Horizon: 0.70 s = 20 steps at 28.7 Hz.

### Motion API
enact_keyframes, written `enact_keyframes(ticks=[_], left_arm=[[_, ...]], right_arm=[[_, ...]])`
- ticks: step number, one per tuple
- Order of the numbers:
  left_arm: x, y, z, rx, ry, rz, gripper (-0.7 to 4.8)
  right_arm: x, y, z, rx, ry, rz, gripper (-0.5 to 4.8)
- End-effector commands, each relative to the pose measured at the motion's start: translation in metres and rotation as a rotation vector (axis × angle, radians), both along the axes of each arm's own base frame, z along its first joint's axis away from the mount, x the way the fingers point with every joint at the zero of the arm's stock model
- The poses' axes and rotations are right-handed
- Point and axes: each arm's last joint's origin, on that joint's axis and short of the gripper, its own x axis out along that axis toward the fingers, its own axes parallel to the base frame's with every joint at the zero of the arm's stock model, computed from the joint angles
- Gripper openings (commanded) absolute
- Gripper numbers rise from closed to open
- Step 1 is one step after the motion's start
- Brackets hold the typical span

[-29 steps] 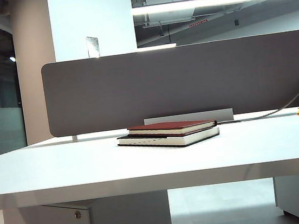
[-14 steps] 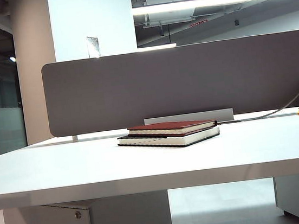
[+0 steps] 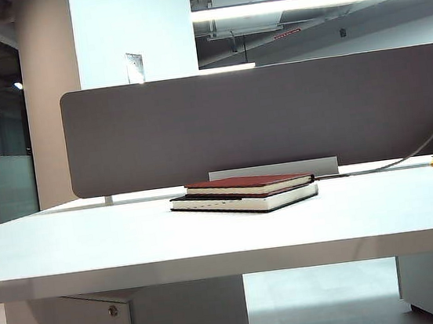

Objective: Pick up the red book and place it on top of the black book.

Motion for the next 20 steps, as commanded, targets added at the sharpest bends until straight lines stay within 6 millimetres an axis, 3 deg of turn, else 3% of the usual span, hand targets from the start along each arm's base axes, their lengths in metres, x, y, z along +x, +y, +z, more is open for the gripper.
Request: enact_keyframes(ticks=[1,20], left_arm=[[0.0002,0.0002,-0.0041,0.0,-0.004,-0.019,-0.02],[0.0004,-0.0001,-0.0085,0.002,0.018,-0.031,-0.02]], right_arm=[[0.0002,0.0001,0.0003,-0.002,-0.007,0.003,-0.01],[0.0002,0.0,0.0003,-0.002,-0.007,0.002,-0.01]])
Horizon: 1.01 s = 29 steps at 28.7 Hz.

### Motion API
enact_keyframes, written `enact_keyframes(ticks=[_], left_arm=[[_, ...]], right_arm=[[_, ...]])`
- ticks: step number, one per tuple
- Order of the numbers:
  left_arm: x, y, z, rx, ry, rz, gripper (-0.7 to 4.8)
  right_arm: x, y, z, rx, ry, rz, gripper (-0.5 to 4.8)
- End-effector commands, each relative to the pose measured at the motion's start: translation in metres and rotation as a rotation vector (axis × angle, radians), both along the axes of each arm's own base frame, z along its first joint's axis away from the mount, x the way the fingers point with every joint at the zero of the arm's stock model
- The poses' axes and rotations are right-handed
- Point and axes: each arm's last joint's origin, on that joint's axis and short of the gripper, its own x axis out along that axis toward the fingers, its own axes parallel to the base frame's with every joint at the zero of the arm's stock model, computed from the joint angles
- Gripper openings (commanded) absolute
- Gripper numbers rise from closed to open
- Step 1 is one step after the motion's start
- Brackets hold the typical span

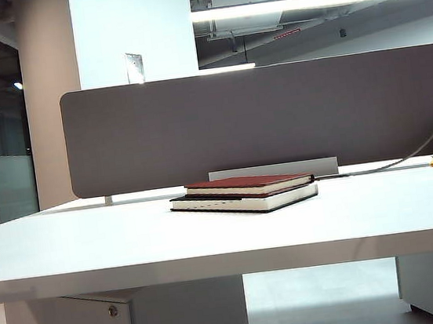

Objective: Pick up the red book and place it on top of the black book.

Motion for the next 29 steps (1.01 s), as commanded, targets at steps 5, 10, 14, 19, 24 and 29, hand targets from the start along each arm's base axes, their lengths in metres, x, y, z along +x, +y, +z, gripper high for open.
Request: enact_keyframes(ticks=[5,10,14,19,24,29], left_arm=[[0.0002,0.0007,-0.0031,0.018,0.015,0.018,-0.02],[0.0002,0.0006,-0.003,0.018,0.014,0.014,-0.02],[0.0002,0.0006,-0.003,0.018,0.014,0.014,-0.02],[0.0002,0.0006,-0.003,0.018,0.014,0.014,-0.02],[0.0002,0.0006,-0.003,0.018,0.014,0.014,-0.02],[0.0002,0.0006,-0.003,0.018,0.014,0.014,-0.02]], right_arm=[[0.0003,0.0,0.0003,-0.002,-0.007,0.002,-0.01],[0.0002,0.0,0.0003,-0.002,-0.007,0.002,-0.01],[0.0002,0.0,0.0003,-0.002,-0.007,0.002,-0.01],[0.0003,0.0,0.0003,-0.002,-0.007,0.002,-0.01],[0.0003,0.0,0.0003,-0.002,-0.007,0.002,-0.01],[0.0003,0.0,0.0003,-0.002,-0.007,0.002,-0.01]])
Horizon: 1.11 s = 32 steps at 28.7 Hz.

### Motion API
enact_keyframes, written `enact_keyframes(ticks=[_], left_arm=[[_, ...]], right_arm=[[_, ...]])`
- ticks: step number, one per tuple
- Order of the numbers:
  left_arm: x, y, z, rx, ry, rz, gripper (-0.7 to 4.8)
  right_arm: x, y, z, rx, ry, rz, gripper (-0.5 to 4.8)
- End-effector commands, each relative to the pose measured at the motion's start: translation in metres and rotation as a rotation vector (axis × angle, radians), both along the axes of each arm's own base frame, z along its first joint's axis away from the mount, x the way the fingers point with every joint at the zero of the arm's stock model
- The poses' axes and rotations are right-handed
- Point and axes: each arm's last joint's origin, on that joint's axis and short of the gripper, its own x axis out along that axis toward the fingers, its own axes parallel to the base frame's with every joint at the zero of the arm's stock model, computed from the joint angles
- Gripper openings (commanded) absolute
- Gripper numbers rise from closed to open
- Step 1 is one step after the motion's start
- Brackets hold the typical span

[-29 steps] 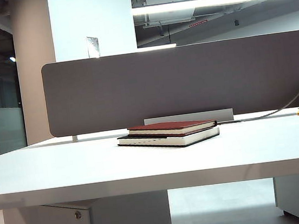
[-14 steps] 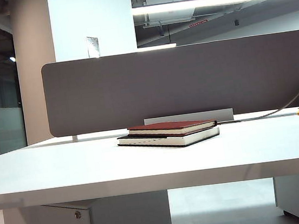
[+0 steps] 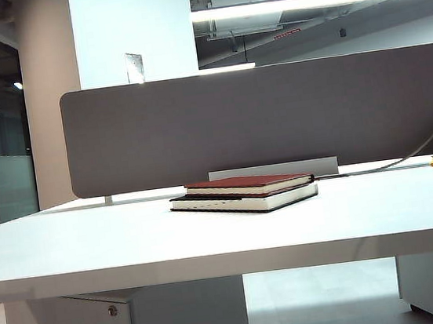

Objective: Pick up the red book and place it on top of the black book.

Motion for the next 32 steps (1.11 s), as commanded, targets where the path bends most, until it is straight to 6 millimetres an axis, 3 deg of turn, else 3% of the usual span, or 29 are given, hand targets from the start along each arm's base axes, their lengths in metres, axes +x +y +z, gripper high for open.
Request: enact_keyframes(ticks=[1,15,32], left_arm=[[0.0,0.0,-0.003,0.0,0.016,0.0,-0.02],[0.0,0.0,-0.003,0.0,0.016,0.0,-0.02],[0.0,0.0,-0.003,0.0,0.015,0.0,-0.02]], right_arm=[[0.0,0.0,0.0,-0.004,-0.008,0.002,-0.01],[0.006,-0.003,0.013,-0.284,-0.217,-0.024,-0.01],[0.008,-0.004,0.003,-0.318,-0.233,-0.04,-0.01]])
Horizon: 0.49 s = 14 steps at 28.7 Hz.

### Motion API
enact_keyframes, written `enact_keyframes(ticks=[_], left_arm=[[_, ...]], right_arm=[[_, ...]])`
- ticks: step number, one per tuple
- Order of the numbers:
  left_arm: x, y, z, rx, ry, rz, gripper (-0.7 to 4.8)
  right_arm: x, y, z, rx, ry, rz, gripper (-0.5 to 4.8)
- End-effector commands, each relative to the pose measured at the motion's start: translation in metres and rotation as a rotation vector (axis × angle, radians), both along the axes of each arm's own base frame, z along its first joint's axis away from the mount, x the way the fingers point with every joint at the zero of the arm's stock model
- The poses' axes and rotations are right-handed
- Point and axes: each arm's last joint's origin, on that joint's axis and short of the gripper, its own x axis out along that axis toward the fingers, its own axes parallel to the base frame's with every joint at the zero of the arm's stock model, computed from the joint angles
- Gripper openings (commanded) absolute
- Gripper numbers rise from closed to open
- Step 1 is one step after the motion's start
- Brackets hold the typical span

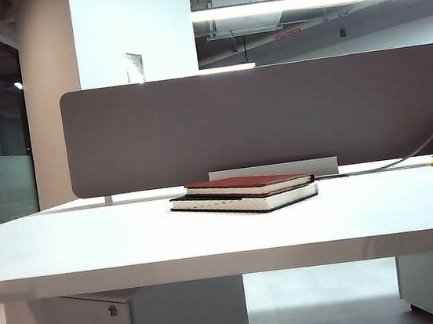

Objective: Pick up the red book and place it on top of the black book.

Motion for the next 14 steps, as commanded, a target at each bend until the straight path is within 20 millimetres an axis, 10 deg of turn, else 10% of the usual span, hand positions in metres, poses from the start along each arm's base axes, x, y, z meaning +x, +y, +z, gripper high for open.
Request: enact_keyframes(ticks=[1,14], left_arm=[[0.0002,0.0001,-0.0029,0.0,0.015,0.0,-0.02],[0.0002,0.0001,-0.0029,0.0,0.014,0.0,-0.02]], right_arm=[[0.0003,-0.001,0.0016,-0.005,-0.025,-0.033,-0.01],[-0.0024,-0.0024,-0.0001,-0.01,-0.016,-0.083,-0.01]])
